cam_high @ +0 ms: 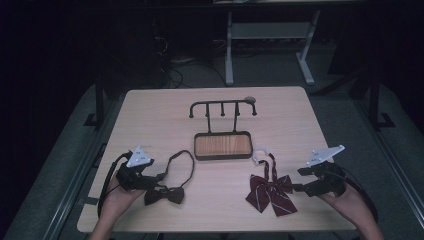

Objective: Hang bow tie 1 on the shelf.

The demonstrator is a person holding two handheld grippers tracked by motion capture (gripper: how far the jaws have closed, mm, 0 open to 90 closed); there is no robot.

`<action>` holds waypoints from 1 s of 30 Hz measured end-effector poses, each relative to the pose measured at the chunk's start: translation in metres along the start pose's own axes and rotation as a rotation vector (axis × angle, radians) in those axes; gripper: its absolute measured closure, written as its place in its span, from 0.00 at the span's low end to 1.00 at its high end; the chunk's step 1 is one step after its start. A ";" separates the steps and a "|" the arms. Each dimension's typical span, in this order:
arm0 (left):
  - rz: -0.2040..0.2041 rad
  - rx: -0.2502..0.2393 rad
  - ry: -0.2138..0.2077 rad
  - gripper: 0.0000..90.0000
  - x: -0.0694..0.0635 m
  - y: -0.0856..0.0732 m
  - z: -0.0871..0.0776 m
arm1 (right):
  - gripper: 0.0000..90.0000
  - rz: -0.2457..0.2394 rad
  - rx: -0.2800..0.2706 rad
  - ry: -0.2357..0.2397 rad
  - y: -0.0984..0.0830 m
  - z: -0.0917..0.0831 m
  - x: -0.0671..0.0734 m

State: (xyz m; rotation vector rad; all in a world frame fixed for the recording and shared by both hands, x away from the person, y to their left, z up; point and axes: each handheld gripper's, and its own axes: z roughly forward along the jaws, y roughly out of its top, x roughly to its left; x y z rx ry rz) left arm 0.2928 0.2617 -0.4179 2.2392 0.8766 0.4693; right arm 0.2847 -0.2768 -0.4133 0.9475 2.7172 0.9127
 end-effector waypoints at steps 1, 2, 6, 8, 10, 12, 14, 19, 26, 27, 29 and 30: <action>0.001 0.001 0.000 0.37 0.000 0.000 0.000 | 0.42 -0.004 0.007 0.001 0.003 0.000 0.000; 0.001 0.001 0.000 0.37 0.000 0.000 0.000 | 0.43 -0.009 0.012 0.001 0.007 0.001 0.000; 0.006 -0.002 0.001 0.37 0.002 -0.001 -0.001 | 0.49 -0.038 0.041 -0.014 0.020 0.003 0.000; 0.005 -0.002 0.002 0.37 0.002 0.000 -0.001 | 0.52 -0.044 0.054 -0.005 0.027 0.005 -0.001; 0.006 -0.005 0.004 0.37 0.002 -0.001 -0.001 | 0.53 -0.063 0.064 0.000 0.034 0.008 -0.002; 0.010 -0.005 0.004 0.37 0.002 -0.001 -0.002 | 0.55 -0.065 0.075 0.008 0.041 0.010 -0.002; 0.010 -0.003 0.004 0.37 0.002 -0.001 -0.002 | 0.55 -0.070 0.089 0.011 0.047 0.012 -0.004; 0.002 -0.005 0.001 0.37 0.002 -0.001 -0.003 | 0.56 -0.093 0.115 0.012 0.060 0.017 -0.008; -0.003 -0.014 -0.002 0.37 0.002 -0.002 -0.004 | 0.58 -0.114 0.139 0.028 0.075 0.028 -0.016; -0.008 -0.018 -0.002 0.37 0.002 -0.002 -0.004 | 0.58 -0.111 0.143 0.032 0.077 0.030 -0.017; -0.014 -0.016 -0.002 0.37 0.002 -0.003 -0.004 | 0.58 -0.112 0.149 0.036 0.079 0.034 -0.019; -0.013 -0.015 -0.002 0.37 0.002 -0.003 -0.004 | 0.58 -0.114 0.154 0.038 0.081 0.036 -0.020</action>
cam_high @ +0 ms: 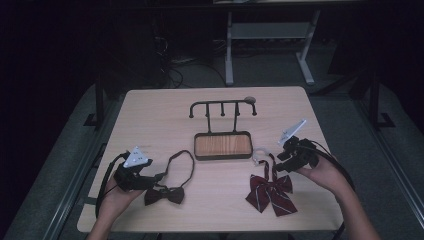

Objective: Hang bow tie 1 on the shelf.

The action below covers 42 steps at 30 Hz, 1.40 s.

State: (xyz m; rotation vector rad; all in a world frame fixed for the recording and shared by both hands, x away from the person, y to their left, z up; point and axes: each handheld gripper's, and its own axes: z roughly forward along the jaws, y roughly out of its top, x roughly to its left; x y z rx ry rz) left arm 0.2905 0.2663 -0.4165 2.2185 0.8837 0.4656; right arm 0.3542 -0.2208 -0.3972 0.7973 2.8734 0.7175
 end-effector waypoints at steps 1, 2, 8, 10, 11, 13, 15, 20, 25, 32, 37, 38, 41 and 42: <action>0.000 0.000 0.000 0.37 0.000 0.000 0.000 | 0.58 0.000 0.007 0.002 0.001 0.002 -0.002; 0.003 0.000 0.000 0.37 0.000 0.000 0.000 | 0.58 0.001 0.012 0.004 0.003 0.003 -0.003; 0.005 0.002 0.000 0.37 0.000 0.000 0.001 | 0.59 0.006 0.029 0.009 0.010 0.009 -0.013; 0.005 0.001 -0.001 0.37 0.000 0.001 0.000 | 0.59 0.002 0.035 0.004 0.012 0.011 -0.015; 0.006 0.001 -0.001 0.37 0.000 0.001 0.000 | 0.59 0.006 0.035 0.005 0.014 0.012 -0.016; 0.007 0.002 0.000 0.37 0.000 0.001 0.000 | 0.60 0.011 0.040 0.006 0.016 0.015 -0.018; 0.008 0.002 0.000 0.37 0.000 0.001 0.000 | 0.60 0.007 0.049 0.008 0.019 0.018 -0.020; 0.012 0.003 -0.002 0.37 0.000 0.001 0.000 | 0.62 0.001 0.078 -0.003 0.026 0.025 -0.025; 0.007 -0.002 -0.004 0.37 0.001 0.002 0.000 | 0.62 0.027 0.104 -0.009 0.026 0.034 -0.033; 0.007 -0.003 -0.005 0.37 0.001 0.003 -0.001 | 0.63 0.059 0.128 -0.018 0.029 0.042 -0.039; 0.007 0.000 -0.007 0.37 0.002 0.004 -0.001 | 0.65 0.070 0.161 -0.027 0.029 0.050 -0.043; 0.007 0.000 -0.007 0.37 0.002 0.004 -0.001 | 0.65 0.070 0.161 -0.027 0.029 0.050 -0.043; 0.004 -0.007 -0.007 0.37 0.001 0.004 0.000 | 0.68 0.076 0.174 -0.047 0.029 0.054 -0.045; 0.005 -0.007 -0.006 0.37 0.001 0.004 0.000 | 0.69 0.081 0.177 -0.050 0.030 0.055 -0.046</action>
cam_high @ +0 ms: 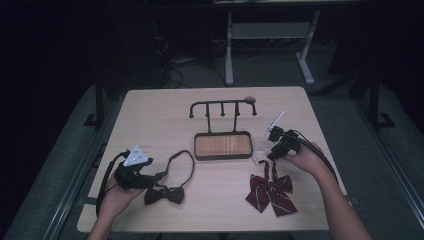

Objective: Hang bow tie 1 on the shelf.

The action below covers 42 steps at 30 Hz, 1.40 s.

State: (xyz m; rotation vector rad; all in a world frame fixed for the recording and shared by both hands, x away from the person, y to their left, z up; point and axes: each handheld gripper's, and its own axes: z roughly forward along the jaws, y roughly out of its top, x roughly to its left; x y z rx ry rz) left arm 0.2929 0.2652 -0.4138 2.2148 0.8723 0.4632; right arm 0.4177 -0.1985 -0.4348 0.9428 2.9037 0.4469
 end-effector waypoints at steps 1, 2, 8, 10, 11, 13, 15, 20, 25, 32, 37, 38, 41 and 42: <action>0.001 0.000 0.000 0.37 0.000 0.000 0.000 | 0.70 0.000 0.000 -0.002 0.000 0.000 0.000; 0.001 0.000 0.000 0.37 0.000 0.000 0.000 | 0.71 0.002 0.000 -0.006 0.001 0.001 0.000; 0.002 0.002 0.000 0.37 0.000 0.000 -0.001 | 0.76 0.005 0.007 -0.015 0.004 0.004 0.000; 0.002 0.002 0.000 0.37 0.000 0.001 -0.001 | 0.79 0.005 0.019 -0.024 0.005 0.006 0.001; 0.001 0.001 0.000 0.37 0.000 0.000 -0.001 | 0.81 -0.002 0.023 -0.029 0.005 0.007 0.002; 0.001 0.002 0.000 0.37 0.001 0.000 -0.001 | 0.85 -0.006 0.030 -0.025 0.006 0.007 0.002; 0.000 0.001 0.000 0.37 0.001 0.000 -0.001 | 0.90 -0.013 0.036 -0.034 0.006 0.008 0.003; 0.001 -0.001 -0.003 0.37 0.000 0.000 0.000 | 0.95 -0.020 0.049 -0.043 0.006 0.008 0.002; 0.000 0.002 -0.003 0.37 0.000 0.000 0.000 | 0.96 -0.019 0.046 -0.038 0.004 0.004 0.003; 0.003 0.009 0.001 0.37 -0.001 -0.002 0.001 | 0.96 -0.035 -0.016 0.012 -0.003 -0.016 0.006; 0.004 0.017 0.001 0.37 -0.002 -0.002 0.002 | 0.96 -0.056 -0.037 0.034 -0.006 -0.031 0.008; 0.004 0.016 0.001 0.37 -0.002 -0.002 0.002 | 0.96 -0.059 -0.049 0.039 -0.006 -0.036 0.009; 0.004 0.020 0.002 0.37 -0.002 -0.002 0.003 | 0.96 -0.064 -0.078 0.056 -0.005 -0.048 0.011; 0.004 0.020 0.002 0.37 -0.002 -0.002 0.003 | 0.96 -0.064 -0.078 0.056 -0.005 -0.048 0.011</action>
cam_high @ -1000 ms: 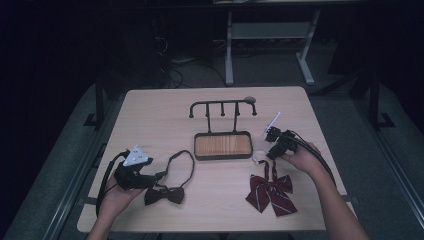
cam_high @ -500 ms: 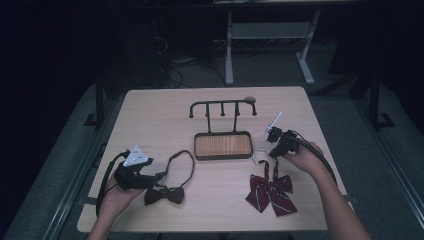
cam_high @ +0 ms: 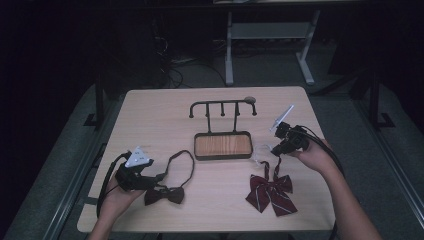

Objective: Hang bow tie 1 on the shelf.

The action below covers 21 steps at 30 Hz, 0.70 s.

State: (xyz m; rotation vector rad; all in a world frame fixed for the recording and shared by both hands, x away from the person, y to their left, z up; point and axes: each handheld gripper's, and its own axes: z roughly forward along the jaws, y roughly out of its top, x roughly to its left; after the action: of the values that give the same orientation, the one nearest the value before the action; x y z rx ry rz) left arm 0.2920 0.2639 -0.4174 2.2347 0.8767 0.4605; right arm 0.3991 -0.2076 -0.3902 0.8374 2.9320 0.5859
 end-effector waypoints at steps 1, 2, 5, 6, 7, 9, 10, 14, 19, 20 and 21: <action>-0.003 0.001 0.000 0.37 0.000 0.000 0.000 | 0.96 -0.011 -0.006 0.009 0.002 -0.008 0.003; -0.003 0.001 0.000 0.37 0.000 0.000 0.000 | 0.96 -0.011 -0.006 0.009 0.002 -0.008 0.003; -0.001 0.005 0.001 0.37 0.000 0.000 0.001 | 0.96 -0.034 -0.013 0.023 0.006 -0.019 0.009; 0.000 0.004 0.001 0.37 0.000 -0.001 0.000 | 0.96 -0.038 -0.014 0.022 0.006 -0.020 0.010; 0.000 0.003 0.001 0.37 0.000 -0.001 0.000 | 0.96 -0.043 -0.013 0.023 0.007 -0.022 0.011; -0.001 0.002 0.002 0.37 0.000 -0.001 0.000 | 0.96 -0.055 -0.019 0.027 0.009 -0.027 0.013; -0.002 0.002 0.002 0.37 0.000 -0.001 0.000 | 0.96 -0.055 -0.019 0.027 0.009 -0.027 0.013; -0.003 0.002 0.001 0.37 0.001 -0.001 0.000 | 0.96 -0.064 -0.034 0.043 0.011 -0.036 0.018; 0.001 0.003 0.001 0.37 0.000 -0.001 0.000 | 0.96 -0.076 -0.045 0.040 0.015 -0.048 0.022; 0.002 0.004 0.002 0.37 0.000 -0.001 0.000 | 0.96 -0.076 -0.045 0.040 0.015 -0.048 0.022; 0.001 0.005 0.002 0.37 0.000 -0.001 0.000 | 0.96 -0.078 -0.050 0.036 0.017 -0.053 0.024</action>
State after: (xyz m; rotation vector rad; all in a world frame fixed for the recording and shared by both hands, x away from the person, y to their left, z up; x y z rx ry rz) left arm 0.2918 0.2644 -0.4178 2.2394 0.8781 0.4619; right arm 0.3801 -0.2006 -0.3336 0.7107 2.9528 0.6728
